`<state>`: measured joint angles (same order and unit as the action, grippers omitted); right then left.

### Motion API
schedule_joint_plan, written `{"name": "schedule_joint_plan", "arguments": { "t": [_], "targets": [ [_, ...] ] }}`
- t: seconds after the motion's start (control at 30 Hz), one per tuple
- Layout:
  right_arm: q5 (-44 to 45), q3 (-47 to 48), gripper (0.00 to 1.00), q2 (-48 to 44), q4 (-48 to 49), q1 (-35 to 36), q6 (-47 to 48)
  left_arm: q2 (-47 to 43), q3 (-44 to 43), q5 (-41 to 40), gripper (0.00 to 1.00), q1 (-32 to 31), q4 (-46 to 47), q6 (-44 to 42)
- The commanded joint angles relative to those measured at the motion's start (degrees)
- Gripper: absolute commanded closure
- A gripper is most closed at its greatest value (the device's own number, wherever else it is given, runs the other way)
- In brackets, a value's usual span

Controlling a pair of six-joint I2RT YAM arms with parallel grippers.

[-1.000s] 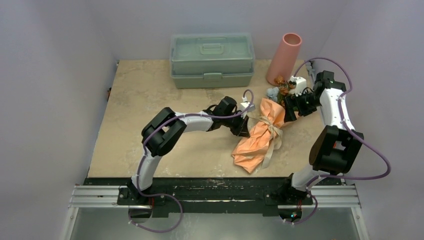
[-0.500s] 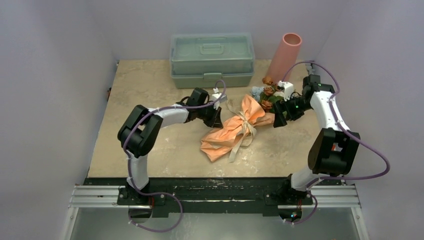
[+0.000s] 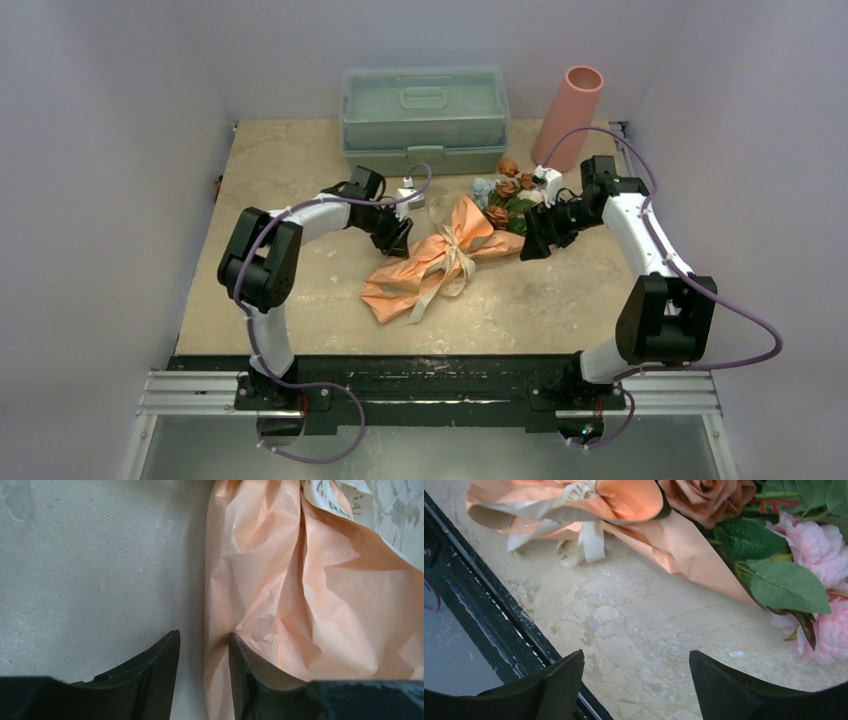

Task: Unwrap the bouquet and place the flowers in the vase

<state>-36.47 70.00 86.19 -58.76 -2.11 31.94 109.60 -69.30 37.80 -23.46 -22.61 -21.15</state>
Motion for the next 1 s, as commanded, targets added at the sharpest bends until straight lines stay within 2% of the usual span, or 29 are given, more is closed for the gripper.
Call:
{"name": "schedule_joint_plan", "arguments": {
  "t": [0.0,0.17,0.3,0.4,0.47,0.57,0.7,0.77,0.97],
  "targets": [
    [-5.97,-1.13,0.21,-2.49,4.87,1.62,-4.29,-6.90,-3.51,1.39,0.54,0.08,-2.37,-5.11],
    [-7.02,-1.27,0.25,-2.31,9.32,3.65,-7.54,-19.65,-0.49,0.95,0.34,-0.04,4.23,-1.09],
    [-6.56,-1.40,0.27,-1.30,12.35,5.23,-9.36,-27.18,0.53,2.18,0.37,-2.92,4.46,0.24],
    [-5.68,-0.86,0.28,-0.18,13.73,6.34,-10.17,-30.51,1.67,-0.19,0.43,-10.06,1.91,0.23],
    [-5.18,-0.34,0.28,0.38,14.88,6.79,-10.89,-32.06,4.10,-5.02,0.47,-15.92,3.94,3.06],
    [-4.95,0.47,0.28,1.31,16.58,7.54,-12.24,-31.74,6.51,-11.31,0.49,-22.78,7.36,7.62],
    [-4.33,2.21,0.28,3.04,18.22,9.14,-13.24,-28.19,7.74,-18.70,0.47,-27.49,9.06,11.42],
    [-3.86,3.12,0.28,3.63,19.21,10.16,-13.92,-26.52,8.39,-23.55,0.43,-28.81,9.80,12.63],
    [-4.39,6.96,0.27,5.74,20.87,12.35,-15.54,-22.65,9.13,-30.17,0.43,-29.18,11.29,16.86]
  ]
}}
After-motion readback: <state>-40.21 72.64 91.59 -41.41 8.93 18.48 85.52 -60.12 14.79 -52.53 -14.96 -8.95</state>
